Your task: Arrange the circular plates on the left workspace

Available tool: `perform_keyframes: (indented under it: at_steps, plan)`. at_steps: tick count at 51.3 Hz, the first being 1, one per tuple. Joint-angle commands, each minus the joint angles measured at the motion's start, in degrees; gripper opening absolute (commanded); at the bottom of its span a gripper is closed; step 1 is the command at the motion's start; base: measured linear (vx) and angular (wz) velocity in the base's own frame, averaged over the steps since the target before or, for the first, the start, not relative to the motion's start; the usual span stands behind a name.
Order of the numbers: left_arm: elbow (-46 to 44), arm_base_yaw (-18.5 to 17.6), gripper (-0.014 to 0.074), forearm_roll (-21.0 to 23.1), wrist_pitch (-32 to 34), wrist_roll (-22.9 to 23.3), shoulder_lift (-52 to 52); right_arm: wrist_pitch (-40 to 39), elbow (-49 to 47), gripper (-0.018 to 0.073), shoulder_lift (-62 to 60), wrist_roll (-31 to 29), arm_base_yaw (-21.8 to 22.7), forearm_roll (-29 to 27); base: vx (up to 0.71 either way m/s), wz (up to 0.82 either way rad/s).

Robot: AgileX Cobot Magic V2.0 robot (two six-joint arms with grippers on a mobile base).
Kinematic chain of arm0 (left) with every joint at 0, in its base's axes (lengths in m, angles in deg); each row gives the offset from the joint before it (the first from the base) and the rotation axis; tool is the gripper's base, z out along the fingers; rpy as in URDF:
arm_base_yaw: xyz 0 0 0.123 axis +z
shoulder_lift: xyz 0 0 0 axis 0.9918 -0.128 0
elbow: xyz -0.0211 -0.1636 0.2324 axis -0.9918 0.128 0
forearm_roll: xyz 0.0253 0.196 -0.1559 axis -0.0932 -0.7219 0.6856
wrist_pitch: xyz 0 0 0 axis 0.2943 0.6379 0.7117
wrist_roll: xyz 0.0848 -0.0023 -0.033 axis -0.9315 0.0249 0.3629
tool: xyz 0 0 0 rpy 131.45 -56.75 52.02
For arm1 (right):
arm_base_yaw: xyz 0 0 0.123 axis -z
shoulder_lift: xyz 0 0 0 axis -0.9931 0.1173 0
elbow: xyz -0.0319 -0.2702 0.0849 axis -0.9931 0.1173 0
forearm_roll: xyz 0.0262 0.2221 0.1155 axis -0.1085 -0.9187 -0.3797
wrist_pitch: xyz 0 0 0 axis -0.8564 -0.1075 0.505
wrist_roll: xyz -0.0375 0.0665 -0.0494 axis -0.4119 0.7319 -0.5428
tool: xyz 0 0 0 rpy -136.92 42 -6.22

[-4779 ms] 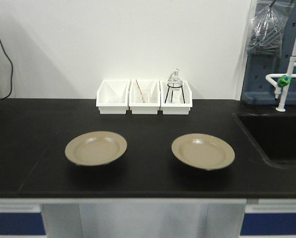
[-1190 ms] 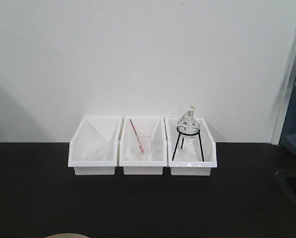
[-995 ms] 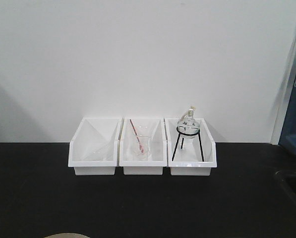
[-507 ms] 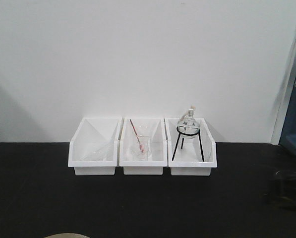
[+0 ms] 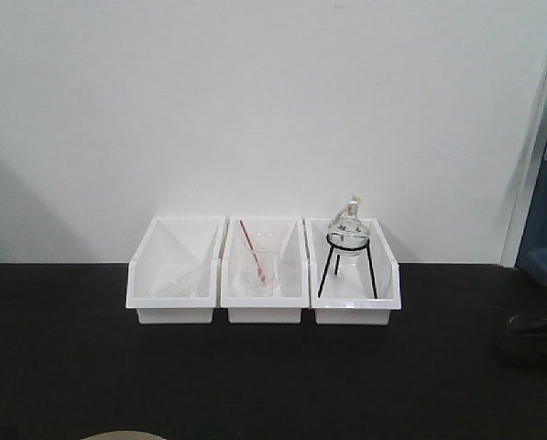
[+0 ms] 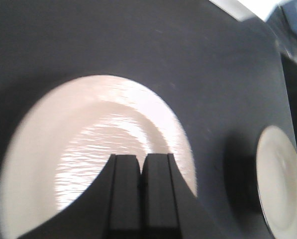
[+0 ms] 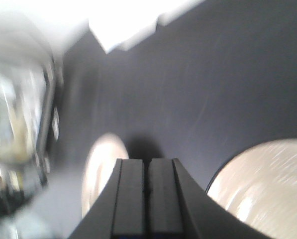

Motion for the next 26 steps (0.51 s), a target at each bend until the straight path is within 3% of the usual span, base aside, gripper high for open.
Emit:
perform_keyframes:
  at_steps: [1,18,26]
  plan:
    - [-2.0,3.5,0.0000,4.4,-2.3,0.4,-0.2,1.4,-0.6,-0.0004,-1.5,-2.1,4.3,-6.0,0.00,0.00]
    - [-2.0,4.8,0.0003,-2.6,2.8,0.3,-1.6,-1.8,-0.6,-0.0004,-1.5,-2.1,5.5,-5.9,0.00,0.00]
    - [-2.0,4.8,0.0036,-3.2,0.8,-1.0,-1.8,-2.7,-0.6,-0.0004,-1.5,-2.1,5.5,-5.9,0.00,0.00]
